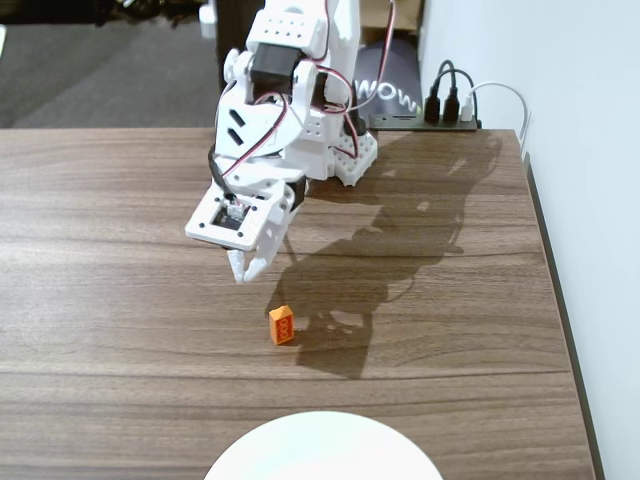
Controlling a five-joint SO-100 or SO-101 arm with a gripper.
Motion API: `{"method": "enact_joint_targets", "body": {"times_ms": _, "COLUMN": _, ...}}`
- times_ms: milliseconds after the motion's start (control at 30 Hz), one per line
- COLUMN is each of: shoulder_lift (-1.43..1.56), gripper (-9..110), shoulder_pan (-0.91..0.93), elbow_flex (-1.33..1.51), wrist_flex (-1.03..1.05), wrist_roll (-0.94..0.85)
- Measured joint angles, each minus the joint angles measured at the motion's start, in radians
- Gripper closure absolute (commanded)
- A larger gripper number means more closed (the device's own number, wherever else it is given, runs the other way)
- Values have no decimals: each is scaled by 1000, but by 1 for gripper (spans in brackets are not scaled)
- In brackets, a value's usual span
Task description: Grasp a lego block and put it on the plate.
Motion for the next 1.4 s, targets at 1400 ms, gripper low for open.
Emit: {"method": "enact_joint_targets", "body": {"times_ms": 1400, "shoulder_lift": -190, "gripper": 101, "shoulder_pan": -219, "elbow_flex": 63, "wrist_flex": -339, "wrist_roll": 29}}
